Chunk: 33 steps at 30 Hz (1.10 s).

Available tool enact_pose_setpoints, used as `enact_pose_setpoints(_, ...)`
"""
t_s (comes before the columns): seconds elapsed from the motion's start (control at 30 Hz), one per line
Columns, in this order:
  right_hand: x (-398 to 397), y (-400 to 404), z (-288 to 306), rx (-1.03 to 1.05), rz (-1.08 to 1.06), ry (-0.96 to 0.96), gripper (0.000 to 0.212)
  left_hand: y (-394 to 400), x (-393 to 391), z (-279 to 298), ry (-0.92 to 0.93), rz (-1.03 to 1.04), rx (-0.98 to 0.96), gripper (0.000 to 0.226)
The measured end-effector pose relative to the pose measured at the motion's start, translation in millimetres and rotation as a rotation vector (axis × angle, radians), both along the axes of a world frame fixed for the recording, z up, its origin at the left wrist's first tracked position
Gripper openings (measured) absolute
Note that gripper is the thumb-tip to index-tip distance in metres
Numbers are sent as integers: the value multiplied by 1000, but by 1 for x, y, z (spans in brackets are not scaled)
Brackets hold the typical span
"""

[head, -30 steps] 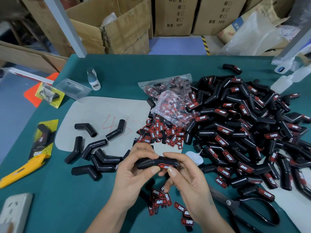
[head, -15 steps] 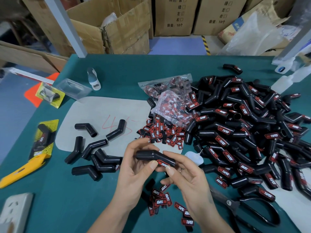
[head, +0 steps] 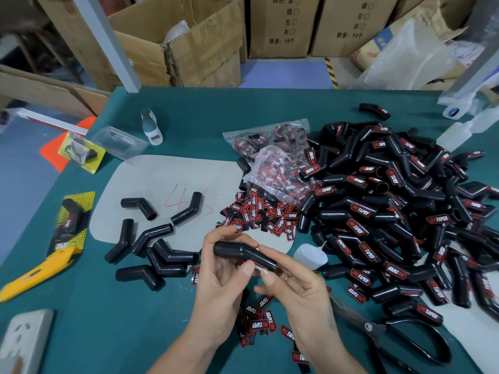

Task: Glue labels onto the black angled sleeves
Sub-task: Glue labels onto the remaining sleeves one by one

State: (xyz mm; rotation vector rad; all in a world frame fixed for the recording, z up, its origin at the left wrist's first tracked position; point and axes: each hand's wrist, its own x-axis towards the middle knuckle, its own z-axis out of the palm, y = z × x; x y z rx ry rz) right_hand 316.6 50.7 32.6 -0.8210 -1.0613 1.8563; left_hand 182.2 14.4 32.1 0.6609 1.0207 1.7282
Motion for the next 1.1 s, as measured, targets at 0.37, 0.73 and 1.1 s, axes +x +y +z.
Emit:
enact_pose_setpoints(0.37,-2,-3,3,-7,-9,-17,39,-1,2,5,-46,5,-20,44)
enact_pose_setpoints(0.73,-2,-3,4,-13,-5,-26,41,0,2,6,-82,17,-22,41)
enact_pose_setpoints(1.1,-1,-1,8,19,8,-23,37,0,2,7,-115,15,-3,39)
